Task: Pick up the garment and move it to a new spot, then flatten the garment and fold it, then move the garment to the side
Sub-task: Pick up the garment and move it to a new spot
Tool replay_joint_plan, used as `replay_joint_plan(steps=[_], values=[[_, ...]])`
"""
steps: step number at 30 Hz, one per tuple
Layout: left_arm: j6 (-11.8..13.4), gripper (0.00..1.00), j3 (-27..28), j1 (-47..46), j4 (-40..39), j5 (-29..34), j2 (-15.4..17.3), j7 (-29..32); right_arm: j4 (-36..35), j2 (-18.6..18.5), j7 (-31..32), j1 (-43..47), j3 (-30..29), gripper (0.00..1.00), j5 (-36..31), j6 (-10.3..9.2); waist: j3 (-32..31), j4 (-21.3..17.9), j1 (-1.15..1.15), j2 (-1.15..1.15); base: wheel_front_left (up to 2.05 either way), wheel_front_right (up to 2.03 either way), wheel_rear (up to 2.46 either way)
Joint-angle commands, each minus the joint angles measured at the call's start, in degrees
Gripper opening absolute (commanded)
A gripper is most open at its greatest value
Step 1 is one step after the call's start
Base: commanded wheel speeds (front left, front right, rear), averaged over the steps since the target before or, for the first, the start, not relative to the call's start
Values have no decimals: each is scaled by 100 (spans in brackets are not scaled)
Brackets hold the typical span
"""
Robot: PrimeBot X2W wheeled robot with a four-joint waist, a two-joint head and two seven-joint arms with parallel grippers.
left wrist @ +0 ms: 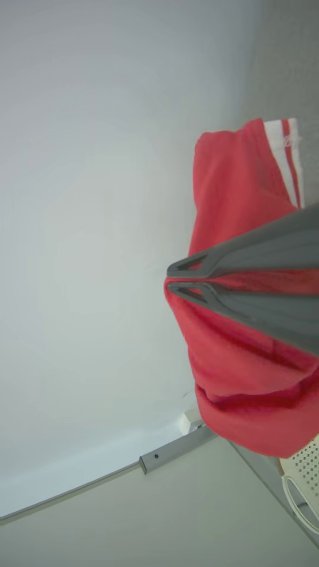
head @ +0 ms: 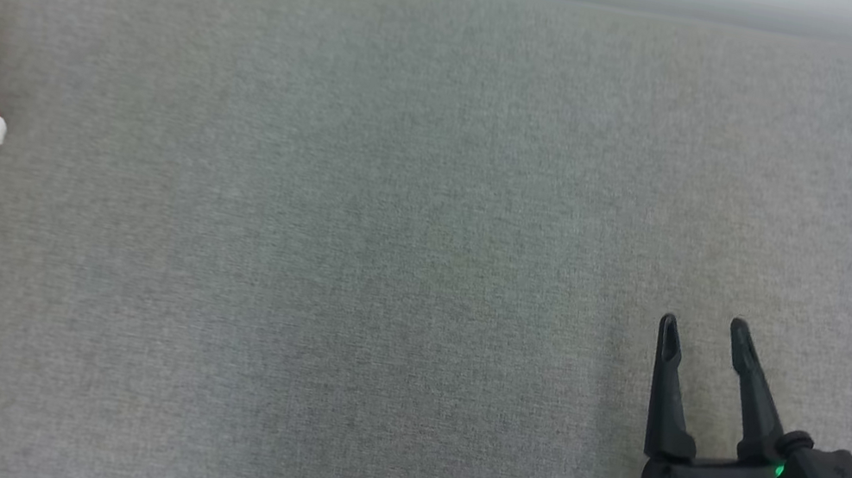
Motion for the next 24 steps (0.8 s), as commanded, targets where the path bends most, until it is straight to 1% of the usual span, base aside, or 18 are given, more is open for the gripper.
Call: replay_joint_plan(steps=[1, 6, 9, 10, 13, 14, 15, 16, 17, 19, 24], values=[[-34, 0, -51, -133, -162, 57, 25, -67, 13, -2, -4, 54, 2, 100, 3, -10, -138, 75, 0, 0, 0, 0, 0], [-119, 0, -273, -387, -884, 64, 68, -134, 40, -2, -3, 171, 42, 100, 77, -10, -331, 88, 0, 0, 0, 0, 0], [-131, 0, -431, -551, -1424, 2, 27, -75, 40, -3, -4, 172, 77, 100, 125, -10, -417, 63, 0, 0, 0, 0, 0], [-148, 0, -555, -636, -1804, -45, -46, 23, 57, -1, -4, 207, 88, 100, 163, -10, -456, 37, 0, 0, 0, 0, 0], [-161, 0, -746, -719, -2443, -130, -161, 216, 80, -3, -3, 235, 111, 100, 225, -10, -508, -42, 0, 0, 0, 0, 0], [-161, 0, -746, -719, -2443, -130, -161, 216, 80, -3, -3, 235, 111, 100, 225, -10, -508, -42, 0, 0, 0, 0, 0], [-167, 0, -854, -740, -2859, -206, -257, 390, 96, -2, -3, 260, 102, 100, 266, -10, -536, -105, 0, 0, 0, 0, 0], [-167, 0, -854, -740, -2859, -206, -257, 390, 96, -2, -3, 260, 102, 100, 266, -10, -536, -105, 0, 0, 0, 0, 0], [-169, 0, -960, -730, -3243, -278, -367, 553, 107, -2, -4, 271, 95, 100, 300, -10, -564, -172, 0, 0, 0, 0, 0], [-163, 0, -997, -719, -3391, -301, -415, 639, 118, -2, -4, 261, 115, 100, 317, -10, -573, -216, 0, 0, 0, 0, 0], [-92, 0, -1223, -622, -4002, -418, -750, 947, 145, -2, -4, 233, 149, 100, 398, -10, -581, -482, 0, 0, 0, 0, 0]])
